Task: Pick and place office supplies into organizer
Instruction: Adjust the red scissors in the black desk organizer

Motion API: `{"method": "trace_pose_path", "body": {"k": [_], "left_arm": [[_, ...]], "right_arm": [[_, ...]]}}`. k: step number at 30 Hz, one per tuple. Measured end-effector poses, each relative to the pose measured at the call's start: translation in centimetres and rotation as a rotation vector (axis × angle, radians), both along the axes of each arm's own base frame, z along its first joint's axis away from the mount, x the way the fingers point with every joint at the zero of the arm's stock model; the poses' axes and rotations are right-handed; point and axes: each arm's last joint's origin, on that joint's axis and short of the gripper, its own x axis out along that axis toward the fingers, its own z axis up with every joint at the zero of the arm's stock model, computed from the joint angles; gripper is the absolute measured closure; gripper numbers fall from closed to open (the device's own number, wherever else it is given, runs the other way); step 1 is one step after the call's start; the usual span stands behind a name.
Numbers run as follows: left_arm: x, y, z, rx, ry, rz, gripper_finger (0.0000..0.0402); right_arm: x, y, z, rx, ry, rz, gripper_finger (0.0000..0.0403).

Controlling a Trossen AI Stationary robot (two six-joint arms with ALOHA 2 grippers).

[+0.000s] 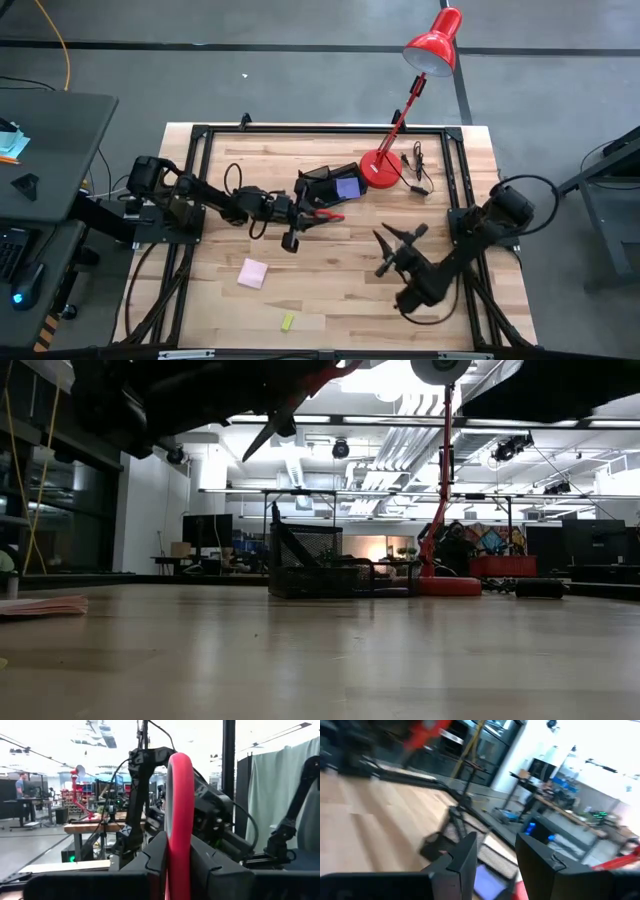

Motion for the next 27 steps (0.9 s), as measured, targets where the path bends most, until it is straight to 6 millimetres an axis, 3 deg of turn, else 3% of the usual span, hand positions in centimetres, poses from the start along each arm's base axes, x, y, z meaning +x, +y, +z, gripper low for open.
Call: {"method": "trace_pose_path", "body": {"k": [5,11,17,19,22,27], "left_arm": [[0.0,-0.1,0.0,0.021,-0.001,-0.006,0.038],[0.0,-0.2,0.1,0.023,-0.007,-0.02,0.0377],[0.0,-0.2,0.1,0.008,-0.007,-0.027,0.0372],[0.0,-0.2,0.1,0.015,-0.009,-0.05,0.0381],[-0.1,-0.3,0.2,0.017,-0.026,-0.062,0.0381],[-0.1,-0.3,0.4,0.005,-0.04,-0.064,0.0366]], "right_arm": [[2.5,-1.2,0.9,0.032,0.025,-0.107,0.0277],[3.5,2.4,1.7,0.072,-0.084,-0.022,0.0277],[3.3,5.0,-0.3,0.304,0.082,0.076,0.0277],[3.2,6.0,-1.0,0.311,0.123,0.15,0.0277],[3.5,7.2,-0.4,0.39,0.119,0.301,0.0277],[3.9,7.6,0.1,0.392,0.104,0.797,0.0277]]}}
